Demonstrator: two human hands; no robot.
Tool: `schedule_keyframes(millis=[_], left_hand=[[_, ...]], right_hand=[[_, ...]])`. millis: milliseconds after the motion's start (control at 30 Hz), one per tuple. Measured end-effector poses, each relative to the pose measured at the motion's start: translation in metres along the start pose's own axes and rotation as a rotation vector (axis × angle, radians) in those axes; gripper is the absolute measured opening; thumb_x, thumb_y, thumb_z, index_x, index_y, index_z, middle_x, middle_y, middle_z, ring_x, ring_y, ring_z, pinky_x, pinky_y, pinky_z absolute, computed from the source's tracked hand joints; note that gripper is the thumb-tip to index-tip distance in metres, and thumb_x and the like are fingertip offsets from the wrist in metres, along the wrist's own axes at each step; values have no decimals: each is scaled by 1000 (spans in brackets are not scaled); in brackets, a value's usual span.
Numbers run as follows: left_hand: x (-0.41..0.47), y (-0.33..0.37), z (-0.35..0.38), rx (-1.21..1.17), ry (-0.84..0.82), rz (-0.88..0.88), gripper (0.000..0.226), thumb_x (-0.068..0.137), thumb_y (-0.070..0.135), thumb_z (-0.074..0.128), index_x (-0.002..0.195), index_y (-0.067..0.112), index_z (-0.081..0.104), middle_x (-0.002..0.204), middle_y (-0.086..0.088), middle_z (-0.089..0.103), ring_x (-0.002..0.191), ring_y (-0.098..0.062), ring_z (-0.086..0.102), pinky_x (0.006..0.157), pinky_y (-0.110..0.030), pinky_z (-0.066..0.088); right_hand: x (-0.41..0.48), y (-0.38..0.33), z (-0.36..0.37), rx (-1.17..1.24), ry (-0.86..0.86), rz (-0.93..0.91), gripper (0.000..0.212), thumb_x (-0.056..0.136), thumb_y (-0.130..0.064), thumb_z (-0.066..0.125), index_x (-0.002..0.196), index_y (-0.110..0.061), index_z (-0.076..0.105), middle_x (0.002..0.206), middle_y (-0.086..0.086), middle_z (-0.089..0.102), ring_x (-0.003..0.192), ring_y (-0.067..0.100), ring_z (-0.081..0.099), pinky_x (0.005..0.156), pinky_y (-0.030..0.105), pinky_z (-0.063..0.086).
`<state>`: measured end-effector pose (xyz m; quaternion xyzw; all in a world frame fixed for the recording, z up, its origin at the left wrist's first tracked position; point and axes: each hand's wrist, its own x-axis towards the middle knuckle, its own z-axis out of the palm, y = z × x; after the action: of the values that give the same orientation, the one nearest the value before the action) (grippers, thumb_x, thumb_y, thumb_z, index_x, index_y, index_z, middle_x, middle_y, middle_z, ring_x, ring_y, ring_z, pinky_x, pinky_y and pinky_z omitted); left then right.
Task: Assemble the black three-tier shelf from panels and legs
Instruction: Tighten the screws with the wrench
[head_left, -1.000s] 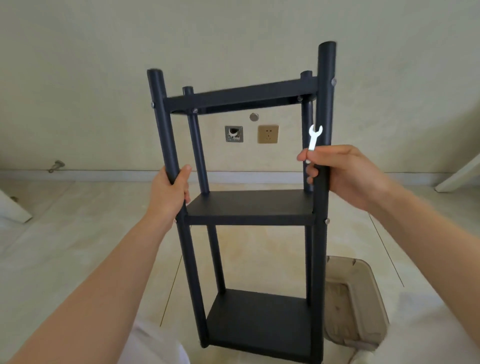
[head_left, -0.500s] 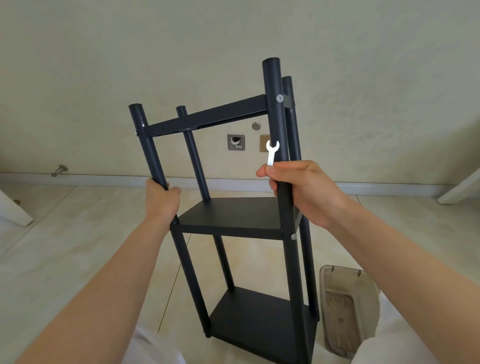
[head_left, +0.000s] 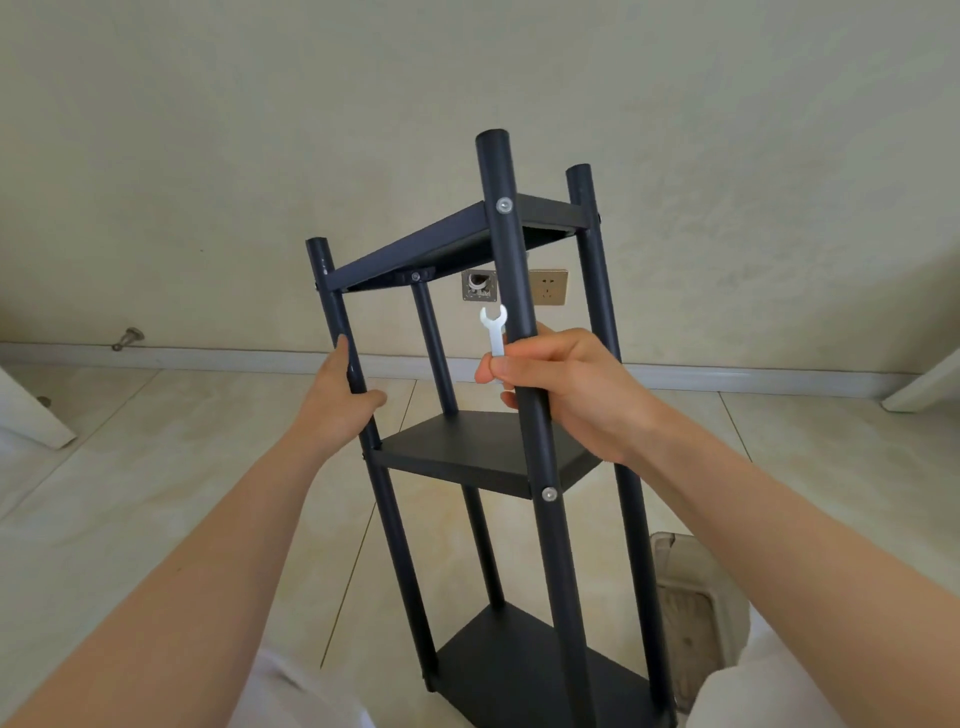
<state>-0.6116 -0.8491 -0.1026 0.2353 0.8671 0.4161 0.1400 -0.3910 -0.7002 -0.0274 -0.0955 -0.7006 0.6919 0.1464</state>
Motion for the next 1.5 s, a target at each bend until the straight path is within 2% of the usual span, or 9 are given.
schedule_keyframes(millis=[167, 333, 400, 533, 633, 733, 1067, 1333, 1500], left_hand=[[-26, 36, 0, -21, -144, 48, 68, 94, 15, 64, 155, 28, 35, 160, 3, 36, 145, -18, 36, 111, -33, 34], [-76, 70, 2, 58, -718, 66, 48, 90, 36, 68, 137, 34, 57, 133, 26, 56, 134, -2, 46, 99, -17, 35], [-91, 79, 11, -15, -840, 112, 38, 93, 38, 69, 129, 29, 64, 126, 23, 66, 126, 1, 55, 101, -18, 39], [-106, 89, 38, -245, -667, 131, 28, 92, 32, 71, 117, 23, 69, 112, 11, 75, 107, 0, 68, 99, -24, 47], [-112, 93, 58, -375, -467, 169, 17, 93, 21, 69, 108, 15, 69, 99, 1, 78, 98, -9, 73, 98, -32, 53], [-109, 96, 61, -394, -426, 261, 8, 97, 17, 63, 105, 13, 65, 90, -1, 79, 90, -11, 75, 93, -33, 56], [-94, 87, 57, -525, -478, 277, 18, 94, 5, 64, 108, 9, 53, 79, 6, 69, 80, -18, 71, 91, -45, 58], [-92, 86, 62, -565, -434, 264, 6, 101, 14, 57, 99, 15, 52, 67, 5, 57, 67, -17, 56, 81, -42, 48], [-91, 82, 64, -554, -430, 262, 7, 101, 9, 56, 96, 12, 51, 68, 3, 56, 67, -19, 55, 80, -42, 47]], right_hand=[[3, 3, 6, -17, -17, -9, 13, 92, -10, 66, 91, -10, 79, 100, 0, 70, 106, 31, 62, 95, 40, 55], [5, 7, 8, -77, 39, -26, 13, 92, -14, 66, 96, -11, 78, 118, 14, 62, 113, 28, 62, 101, 41, 52], [6, 6, 7, -79, 51, -33, 13, 92, -15, 67, 96, -13, 79, 121, 15, 61, 117, 31, 59, 104, 44, 49], [7, 4, 9, -82, 63, -53, 13, 92, -16, 67, 95, -14, 79, 117, 11, 62, 115, 17, 61, 105, 33, 48], [9, 2, 11, -169, 83, -87, 11, 91, -16, 68, 93, -14, 79, 96, -5, 62, 99, 0, 61, 92, 21, 50], [12, -5, 10, -215, 110, -117, 11, 91, -15, 68, 91, -13, 79, 73, -25, 62, 80, -14, 59, 75, 8, 46], [22, -17, 0, -361, 53, -140, 16, 90, -19, 69, 80, -28, 78, 94, -13, 68, 111, 7, 63, 106, 37, 47], [20, -17, -3, -350, 81, -161, 12, 91, -16, 68, 88, -20, 78, 112, 14, 67, 111, 17, 63, 104, 36, 48], [16, -11, -5, -383, 77, -140, 12, 94, -16, 66, 93, -18, 78, 115, 14, 67, 115, 19, 62, 105, 41, 47]])
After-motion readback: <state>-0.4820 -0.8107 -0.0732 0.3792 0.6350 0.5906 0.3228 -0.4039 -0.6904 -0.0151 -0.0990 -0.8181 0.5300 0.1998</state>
